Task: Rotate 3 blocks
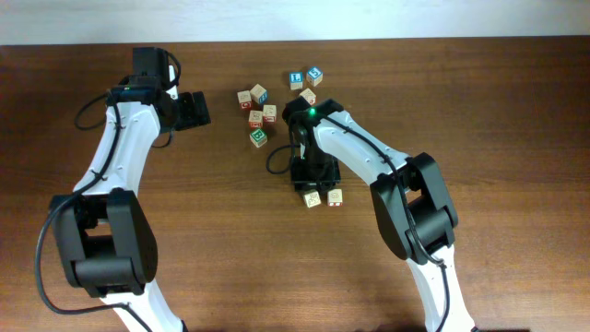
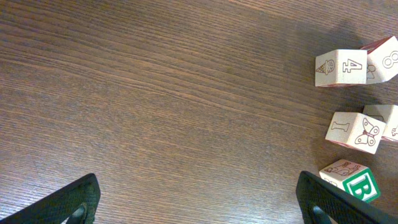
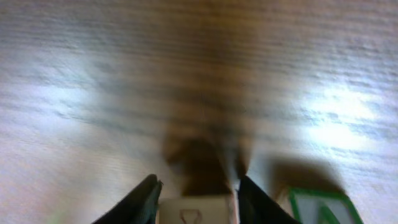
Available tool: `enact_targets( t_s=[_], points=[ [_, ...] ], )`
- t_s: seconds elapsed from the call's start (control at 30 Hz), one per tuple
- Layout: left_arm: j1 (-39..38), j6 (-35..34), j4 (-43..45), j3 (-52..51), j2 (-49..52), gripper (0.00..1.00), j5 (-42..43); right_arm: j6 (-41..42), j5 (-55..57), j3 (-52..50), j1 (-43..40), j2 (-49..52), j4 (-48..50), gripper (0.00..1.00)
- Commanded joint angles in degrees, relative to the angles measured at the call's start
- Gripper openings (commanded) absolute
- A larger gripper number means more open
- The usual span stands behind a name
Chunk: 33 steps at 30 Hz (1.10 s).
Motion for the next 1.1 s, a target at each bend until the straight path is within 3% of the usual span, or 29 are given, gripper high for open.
enact_targets(
  t_s=[0.0,0.1,0.33,0.5,0.67,0.93,1.07],
  points=[
    [0.02,-0.94,0.00,1.16,0.31,0.99,-0.39,-0.46,4.42,7.26,0.35,0.52,-5.53,0.48],
    [0.04,-0.94,0.02,1.16,0.31,0.99,-0.42,-0.48,6.51,13.99,0.37,0.52,-11.17,0.54],
    [0.04,-0.94,0.04,1.16,0.31,0.99,-0.42,-0.46,6.51,20.87,0.52,0.52,-20.37,0.53],
    [0.04,-0.94,0.04,1.16,0.31,0.99,-0.44,-2.08,6.10,18.93,2.78,0.55,-27.85,0.38],
    [0.04,-0.92,0.26,1.16,0.31,0.99,-0.48,-1.40,7.13,16.17,9.20,0.55,-27.80,0.33],
    [0.04,-0.92,0.63,1.16,0.31,0.99,-0.48,7.39,16.61,10.19,15.50,0.55,-26.14,0.31],
    [0.04,-0.92,0.61,1.16,0.31,0.99,-0.48,7.34,17.64,4.79,15.85,0.55,-20.50,0.19]
  ],
)
